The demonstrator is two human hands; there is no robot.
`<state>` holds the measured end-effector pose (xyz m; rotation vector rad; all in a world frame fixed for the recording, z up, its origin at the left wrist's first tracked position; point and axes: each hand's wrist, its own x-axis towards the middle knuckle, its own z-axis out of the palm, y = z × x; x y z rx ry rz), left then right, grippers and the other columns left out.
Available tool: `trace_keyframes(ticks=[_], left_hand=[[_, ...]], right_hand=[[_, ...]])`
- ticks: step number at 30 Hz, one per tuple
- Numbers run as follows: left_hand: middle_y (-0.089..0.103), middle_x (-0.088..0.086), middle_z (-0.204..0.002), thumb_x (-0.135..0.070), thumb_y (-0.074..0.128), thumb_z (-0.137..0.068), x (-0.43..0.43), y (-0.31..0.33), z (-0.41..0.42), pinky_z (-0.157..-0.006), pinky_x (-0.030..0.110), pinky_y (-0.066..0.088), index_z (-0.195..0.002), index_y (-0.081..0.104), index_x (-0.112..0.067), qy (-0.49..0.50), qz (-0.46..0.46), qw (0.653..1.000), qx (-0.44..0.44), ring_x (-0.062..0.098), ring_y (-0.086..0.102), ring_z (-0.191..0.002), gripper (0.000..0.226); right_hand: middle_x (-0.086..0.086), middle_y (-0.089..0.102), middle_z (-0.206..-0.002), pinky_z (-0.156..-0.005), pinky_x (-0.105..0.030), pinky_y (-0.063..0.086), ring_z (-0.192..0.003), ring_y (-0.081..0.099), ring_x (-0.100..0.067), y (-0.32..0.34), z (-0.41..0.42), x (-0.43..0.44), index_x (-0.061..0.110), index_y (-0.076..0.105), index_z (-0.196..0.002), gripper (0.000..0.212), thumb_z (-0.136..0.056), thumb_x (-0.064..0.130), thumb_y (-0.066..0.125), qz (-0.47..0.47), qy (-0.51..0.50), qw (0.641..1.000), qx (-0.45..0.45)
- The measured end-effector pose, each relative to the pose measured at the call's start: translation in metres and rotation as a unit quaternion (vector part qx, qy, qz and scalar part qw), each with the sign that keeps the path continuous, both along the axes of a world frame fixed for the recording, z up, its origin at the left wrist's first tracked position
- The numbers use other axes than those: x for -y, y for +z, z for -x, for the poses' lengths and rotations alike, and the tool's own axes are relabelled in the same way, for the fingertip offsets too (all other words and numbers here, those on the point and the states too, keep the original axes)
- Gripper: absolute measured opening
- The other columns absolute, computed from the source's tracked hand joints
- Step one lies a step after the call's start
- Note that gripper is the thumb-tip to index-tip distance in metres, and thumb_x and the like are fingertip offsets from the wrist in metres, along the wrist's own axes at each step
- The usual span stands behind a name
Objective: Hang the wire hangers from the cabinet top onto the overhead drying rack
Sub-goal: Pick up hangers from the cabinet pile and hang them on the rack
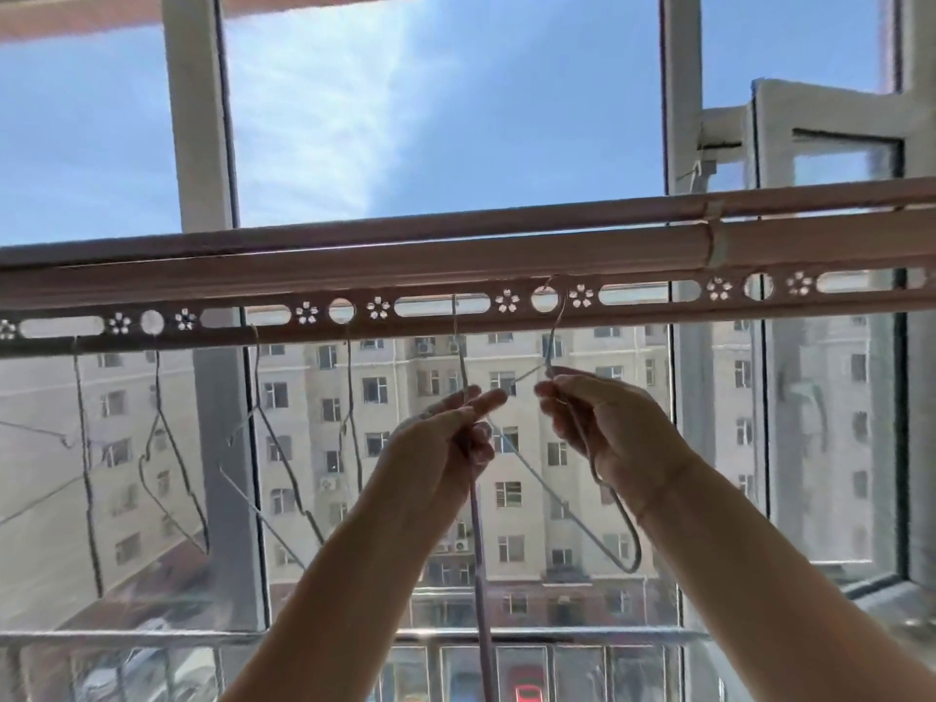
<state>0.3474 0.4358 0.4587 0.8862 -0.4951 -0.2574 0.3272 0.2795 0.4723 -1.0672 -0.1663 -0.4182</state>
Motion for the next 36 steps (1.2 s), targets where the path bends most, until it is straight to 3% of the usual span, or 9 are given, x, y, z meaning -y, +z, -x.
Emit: trace_keyframes(ticks=[9,16,19,23,27,32,36], left_hand=[[0.071,0.015,-0.084,0.004,0.034,-0.095,0.007,-0.001,-0.04,-0.044,0.018,0.047,-0.129,0.039,0.006,0.012,0.008,0.999,-0.046,0.011,0.053,-0.052,0.034],[0.067,0.013,-0.09,-0.008,0.045,-0.095,0.007,-0.019,-0.048,-0.067,0.029,0.048,-0.111,0.056,0.001,0.049,-0.018,0.997,-0.06,0.02,0.061,-0.078,0.021],[0.064,0.008,-0.078,-0.009,0.047,-0.093,0.003,-0.035,-0.05,-0.063,0.026,0.045,-0.097,0.062,-0.003,0.072,0.004,0.994,-0.076,0.016,0.056,-0.07,0.016],[0.061,0.0,-0.062,-0.005,0.044,-0.092,-0.004,-0.066,-0.051,-0.047,0.018,0.042,-0.094,0.06,-0.009,0.133,0.05,0.987,-0.073,0.01,0.05,-0.058,0.017],[0.06,0.0,-0.062,-0.007,0.045,-0.091,0.008,-0.119,-0.046,-0.054,0.024,0.036,-0.088,0.061,-0.012,0.13,-0.015,0.986,-0.106,0.013,0.044,-0.062,0.017],[0.068,-0.003,-0.059,-0.015,0.043,-0.095,0.064,-0.185,-0.026,-0.063,0.028,0.036,-0.084,0.061,-0.011,0.041,-0.134,0.978,-0.155,0.012,0.055,-0.061,0.021],[0.072,0.001,-0.079,-0.017,0.044,-0.095,0.13,-0.233,0.003,-0.068,0.031,0.041,-0.096,0.063,-0.01,-0.049,-0.201,0.961,-0.182,0.018,0.06,-0.078,0.021]], right_hand=[[-0.007,0.069,-0.057,-0.047,-0.018,0.051,-0.047,0.065,-0.012,-0.016,-0.031,0.013,-0.002,0.062,-0.091,0.012,-0.089,-0.001,0.05,-0.011,-0.011,0.998,-0.061],[-0.012,0.072,-0.073,-0.057,-0.026,0.057,-0.061,0.07,-0.019,-0.02,-0.032,0.023,-0.006,0.06,-0.104,0.019,-0.09,0.003,0.051,0.002,0.004,0.999,-0.05],[-0.013,0.07,-0.079,-0.064,-0.028,0.056,-0.069,0.069,-0.021,-0.027,-0.024,0.028,-0.002,0.06,-0.101,0.016,-0.089,0.004,0.053,0.014,-0.014,0.999,-0.05],[-0.01,0.068,-0.086,-0.07,-0.029,0.052,-0.083,0.065,-0.021,-0.049,-0.006,0.047,0.003,0.061,-0.103,0.017,-0.087,0.006,0.056,0.016,-0.072,0.995,-0.06],[-0.008,0.068,-0.091,-0.075,-0.03,0.049,-0.089,0.064,-0.02,-0.095,0.026,0.08,0.008,0.063,-0.098,0.013,-0.086,0.01,0.059,0.024,-0.14,0.984,-0.108],[-0.005,0.063,-0.079,-0.07,-0.026,0.044,-0.074,0.059,-0.015,-0.165,0.082,0.136,0.011,0.062,-0.091,0.008,-0.086,0.006,0.06,-0.017,-0.206,0.96,-0.189],[-0.001,0.06,-0.079,-0.069,-0.025,0.041,-0.078,0.055,-0.013,-0.225,0.143,0.186,0.016,0.062,-0.088,0.007,-0.086,0.01,0.061,-0.029,-0.271,0.929,-0.251]])
